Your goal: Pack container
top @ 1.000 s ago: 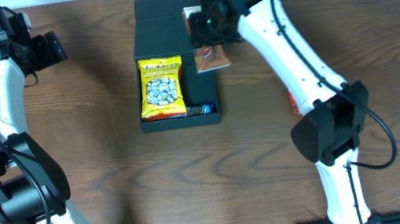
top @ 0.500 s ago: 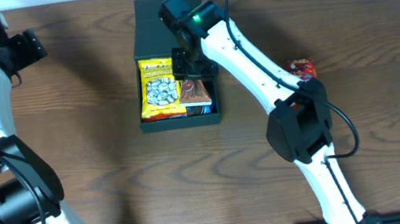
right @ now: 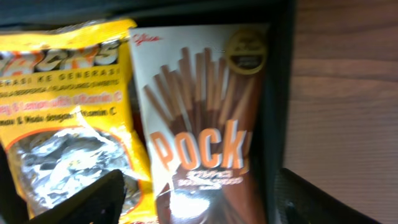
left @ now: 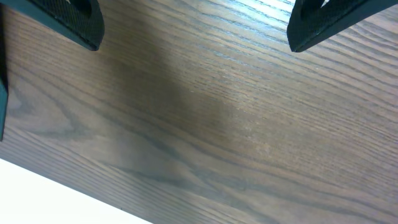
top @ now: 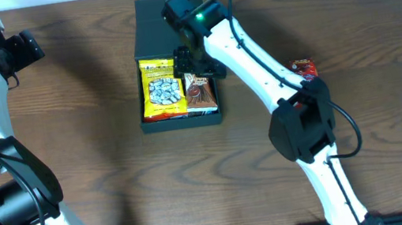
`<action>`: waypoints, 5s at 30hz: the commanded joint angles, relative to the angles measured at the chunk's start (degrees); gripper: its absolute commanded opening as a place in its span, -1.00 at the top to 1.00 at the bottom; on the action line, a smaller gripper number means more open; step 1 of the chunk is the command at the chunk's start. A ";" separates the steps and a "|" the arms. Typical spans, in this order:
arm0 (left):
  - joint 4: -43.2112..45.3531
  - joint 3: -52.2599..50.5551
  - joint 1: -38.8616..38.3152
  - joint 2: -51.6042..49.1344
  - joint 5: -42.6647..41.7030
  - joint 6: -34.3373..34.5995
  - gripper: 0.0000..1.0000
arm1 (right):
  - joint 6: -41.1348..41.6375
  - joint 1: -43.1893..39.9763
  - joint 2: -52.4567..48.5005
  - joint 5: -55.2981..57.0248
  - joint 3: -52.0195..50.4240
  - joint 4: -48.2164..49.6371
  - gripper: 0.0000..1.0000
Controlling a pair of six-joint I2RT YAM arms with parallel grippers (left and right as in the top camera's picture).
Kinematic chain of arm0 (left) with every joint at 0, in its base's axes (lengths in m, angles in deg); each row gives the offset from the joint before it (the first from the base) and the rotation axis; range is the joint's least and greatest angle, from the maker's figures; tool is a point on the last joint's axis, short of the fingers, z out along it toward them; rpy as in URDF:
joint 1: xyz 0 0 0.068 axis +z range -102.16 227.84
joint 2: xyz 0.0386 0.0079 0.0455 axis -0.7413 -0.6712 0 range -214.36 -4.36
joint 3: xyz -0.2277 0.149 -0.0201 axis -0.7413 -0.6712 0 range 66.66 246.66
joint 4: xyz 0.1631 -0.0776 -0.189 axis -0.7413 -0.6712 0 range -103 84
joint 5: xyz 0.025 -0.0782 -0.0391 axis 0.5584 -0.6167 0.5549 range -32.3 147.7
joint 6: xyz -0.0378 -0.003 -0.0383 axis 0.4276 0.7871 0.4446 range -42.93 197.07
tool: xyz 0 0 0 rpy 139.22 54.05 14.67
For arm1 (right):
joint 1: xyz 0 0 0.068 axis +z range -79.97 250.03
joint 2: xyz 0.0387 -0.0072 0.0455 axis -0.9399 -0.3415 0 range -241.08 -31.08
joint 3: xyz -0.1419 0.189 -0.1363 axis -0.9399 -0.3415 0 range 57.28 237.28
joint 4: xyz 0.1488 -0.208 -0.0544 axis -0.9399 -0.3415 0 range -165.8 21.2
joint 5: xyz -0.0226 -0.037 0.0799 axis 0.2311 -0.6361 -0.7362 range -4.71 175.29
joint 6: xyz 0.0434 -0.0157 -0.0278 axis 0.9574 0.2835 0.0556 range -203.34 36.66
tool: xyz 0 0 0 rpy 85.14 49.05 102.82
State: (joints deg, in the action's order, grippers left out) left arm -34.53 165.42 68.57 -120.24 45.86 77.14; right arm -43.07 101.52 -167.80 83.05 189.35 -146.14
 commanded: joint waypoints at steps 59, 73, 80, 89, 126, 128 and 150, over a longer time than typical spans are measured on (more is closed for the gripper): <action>-1.29 -0.35 -0.09 -0.81 -0.42 0.35 -0.91 | -34.77 5.60 0.96 -7.04 -5.92 -11.93 0.97; -1.62 -0.35 -0.09 -0.81 -0.42 0.37 -0.90 | -25.22 4.74 0.96 4.20 -14.38 2.73 0.97; -1.66 -0.35 -0.09 -0.81 -0.42 0.37 -0.91 | -25.77 4.70 0.96 5.38 -14.36 6.14 0.98; -1.88 -0.35 -0.44 -0.81 -3.02 0.09 -0.90 | -25.77 4.70 1.11 2.34 -13.99 4.79 0.98; -7.06 -0.35 -15.56 -13.00 -37.48 -3.93 0.02 | -28.13 2.51 1.11 -0.61 -13.99 4.20 0.97; -7.06 -0.35 -16.17 -13.00 -37.09 -3.93 0.07 | -28.13 2.27 1.11 -0.61 -14.01 4.22 0.97; -10.45 3.80 -20.35 -9.94 -21.00 -1.55 0.88 | -28.11 1.97 1.18 -0.96 -13.97 3.89 0.98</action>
State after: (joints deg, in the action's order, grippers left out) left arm -45.09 167.63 49.01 -131.91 21.73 76.82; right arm -70.57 104.60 -166.03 79.66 175.78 -141.48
